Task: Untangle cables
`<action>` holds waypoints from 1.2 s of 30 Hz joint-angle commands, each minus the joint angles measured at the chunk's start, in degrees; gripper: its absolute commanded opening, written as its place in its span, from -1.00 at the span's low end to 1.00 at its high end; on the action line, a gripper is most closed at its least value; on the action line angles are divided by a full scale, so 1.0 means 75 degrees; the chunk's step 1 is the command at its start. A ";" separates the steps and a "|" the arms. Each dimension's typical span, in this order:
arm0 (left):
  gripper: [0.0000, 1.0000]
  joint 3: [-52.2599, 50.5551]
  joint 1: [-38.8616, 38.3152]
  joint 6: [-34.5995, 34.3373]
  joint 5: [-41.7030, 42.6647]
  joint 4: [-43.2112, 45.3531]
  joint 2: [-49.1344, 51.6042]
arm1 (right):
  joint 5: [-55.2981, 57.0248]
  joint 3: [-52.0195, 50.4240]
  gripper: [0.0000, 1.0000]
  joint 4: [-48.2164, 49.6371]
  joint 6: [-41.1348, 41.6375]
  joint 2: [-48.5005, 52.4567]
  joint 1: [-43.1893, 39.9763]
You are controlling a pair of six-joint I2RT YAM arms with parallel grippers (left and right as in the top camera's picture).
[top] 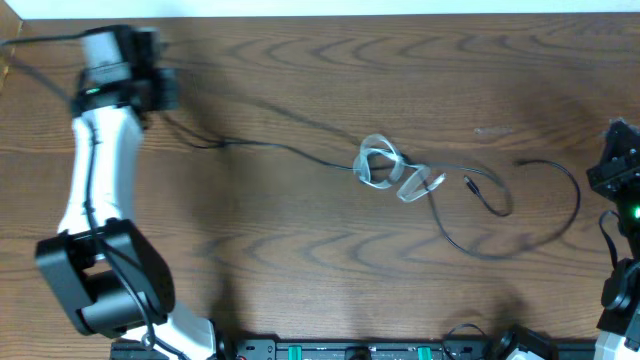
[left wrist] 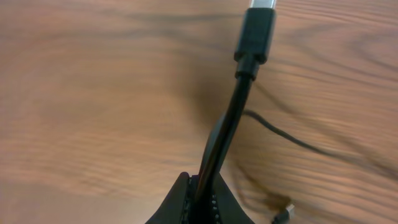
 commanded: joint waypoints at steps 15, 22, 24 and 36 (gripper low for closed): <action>-0.80 0.0000 0.0740 -0.0627 0.1215 -0.0102 -0.0090 | -0.1696 0.0105 -0.22 -0.0988 -0.1043 0.0635 0.0055; -0.78 0.0000 -0.0207 -0.0586 0.1510 -0.0198 -0.0099 | -0.1833 0.0105 -0.09 -0.1125 -0.1629 0.1536 0.1524; -0.78 0.0000 -0.0504 -0.0592 0.1577 -0.0221 -0.0117 | -0.1495 0.0105 -0.08 -0.1125 -0.1556 0.1938 0.2183; -0.67 0.0000 -0.1603 -0.0595 0.1582 -0.0332 -0.0329 | -0.0114 0.0105 -0.04 -0.0469 -0.0851 0.4360 0.5339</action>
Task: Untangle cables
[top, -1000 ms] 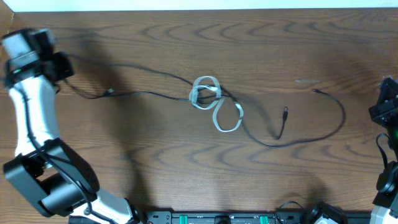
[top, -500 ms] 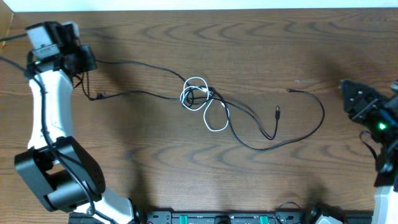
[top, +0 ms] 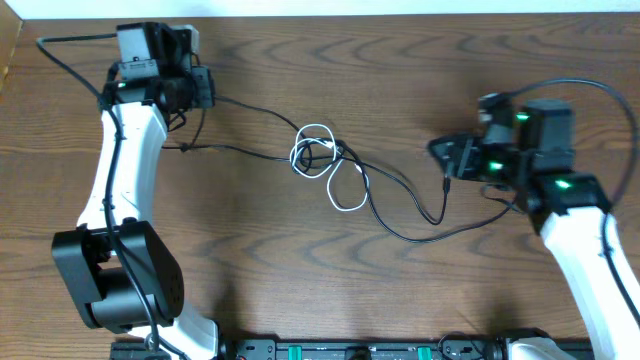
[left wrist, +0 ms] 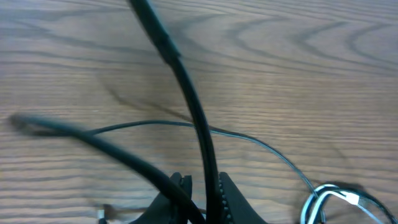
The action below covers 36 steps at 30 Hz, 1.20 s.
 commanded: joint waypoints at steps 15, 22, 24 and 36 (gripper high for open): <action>-0.66 0.0000 -0.1524 0.0003 0.0099 -0.0137 -0.0527 | 0.0781 0.0105 -0.08 0.1842 0.1189 0.2669 0.3194; -0.67 0.0000 -0.1743 0.0003 0.0102 -0.0134 -0.0527 | 0.0883 0.0105 -0.07 0.2288 0.1515 0.3142 0.3407; -0.67 0.0000 -0.1804 0.0003 0.0102 -0.0128 -0.0527 | 0.0883 0.0105 -0.07 0.2454 0.1530 0.3229 0.3436; -0.67 0.0000 -0.1871 0.0003 0.0093 -0.0128 -0.0539 | 0.1172 0.0105 -0.03 0.3203 0.1789 0.3596 0.3631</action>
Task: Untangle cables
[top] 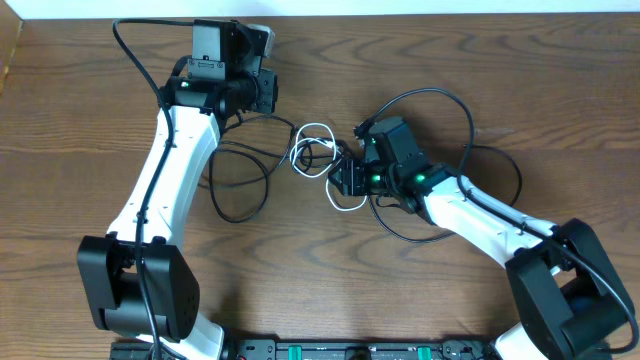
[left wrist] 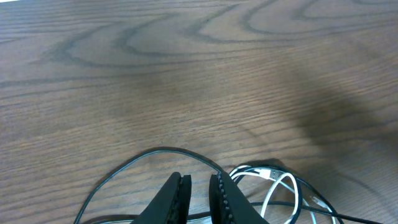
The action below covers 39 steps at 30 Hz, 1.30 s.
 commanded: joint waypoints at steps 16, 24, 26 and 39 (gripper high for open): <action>-0.58 0.0000 -0.0003 0.0017 0.0093 0.0041 -0.0449 | 0.0137 0.0105 -0.16 0.0478 0.0385 0.0743 0.0431; -0.57 0.0000 -0.0003 0.0020 0.0093 0.0038 -0.0644 | 0.0093 0.0105 -0.91 0.0685 0.0388 0.0886 0.0493; -0.57 0.0000 -0.0003 0.0017 0.0093 0.0020 -0.0644 | -0.0157 0.0105 -0.98 0.0909 0.0391 0.0886 0.0493; -0.49 0.0000 0.0000 0.0396 0.0096 -0.0052 -0.0641 | -0.1218 0.0143 -0.98 0.2241 0.0565 -0.0175 -0.0428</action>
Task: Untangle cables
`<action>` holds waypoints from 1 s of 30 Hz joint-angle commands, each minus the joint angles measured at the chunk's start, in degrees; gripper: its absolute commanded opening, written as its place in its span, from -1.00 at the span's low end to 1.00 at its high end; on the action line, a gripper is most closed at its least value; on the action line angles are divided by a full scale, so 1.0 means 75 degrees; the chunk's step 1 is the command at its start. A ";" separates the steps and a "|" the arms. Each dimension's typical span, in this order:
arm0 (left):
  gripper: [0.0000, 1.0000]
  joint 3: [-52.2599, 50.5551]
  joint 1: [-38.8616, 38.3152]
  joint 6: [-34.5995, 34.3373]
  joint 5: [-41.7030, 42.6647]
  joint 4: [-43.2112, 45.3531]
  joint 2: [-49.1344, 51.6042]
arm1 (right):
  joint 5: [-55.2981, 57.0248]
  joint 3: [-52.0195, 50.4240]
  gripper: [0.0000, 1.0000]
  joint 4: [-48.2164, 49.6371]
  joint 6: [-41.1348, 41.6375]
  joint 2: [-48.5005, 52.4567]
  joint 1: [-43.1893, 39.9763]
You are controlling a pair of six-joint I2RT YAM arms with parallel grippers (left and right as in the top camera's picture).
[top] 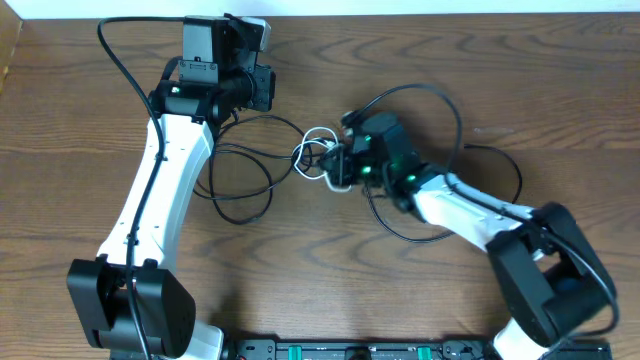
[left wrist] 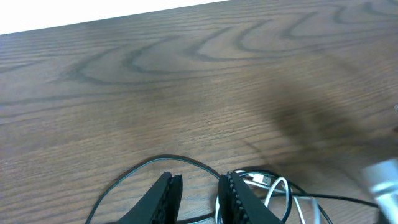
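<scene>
A small white cable coil [top: 314,150] lies mid-table, tangled with a long thin black cable [top: 243,208] that loops left and right of it. My left gripper [top: 264,88] hovers behind the coil, open and empty; in its wrist view the gripper [left wrist: 199,186] frames bare wood, with the white coil [left wrist: 281,186] just right of the fingers and a black cable arc [left wrist: 149,163] below. My right gripper [top: 338,165] has its tips at the coil's right side; its jaws do not show clearly.
The black cable sweeps in a wide arc [top: 445,95] over the right arm and trails off to the right [top: 515,170]. The table's far edge [top: 400,14] runs close behind the left gripper. A rail of equipment [top: 350,350] lines the front edge.
My left gripper's jaws have opened wider, in nearly the same place. The right gripper has moved a little up and left, closer onto the white coil, which has shifted slightly.
First my left gripper was at the far left, shut on a black cable, with the right arm at the right edge. Then both arms held the black cable stretched across the table. Later the left gripper stood empty behind the coil and the right had reached it.
</scene>
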 commanded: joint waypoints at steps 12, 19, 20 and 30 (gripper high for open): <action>-0.49 -0.0003 -0.0029 0.0664 0.1180 -0.0131 0.0073 | -0.0740 0.0131 -0.98 -0.0347 -0.0093 -0.2949 -0.0979; -0.49 -0.0003 -0.0143 0.0691 0.1821 -0.0128 0.0498 | -0.0740 0.0131 -0.98 -0.0373 -0.0093 -0.3416 -0.0979; -0.49 -0.0003 -0.0187 0.0752 0.1906 -0.0131 0.0527 | -0.0737 0.0131 -0.98 -0.0373 -0.0093 -0.3433 -0.0979; -0.18 -0.0003 -0.0903 0.1378 0.1929 -0.0443 0.0595 | -0.0414 0.0134 -0.98 -0.0373 -0.0134 -0.3445 -0.0988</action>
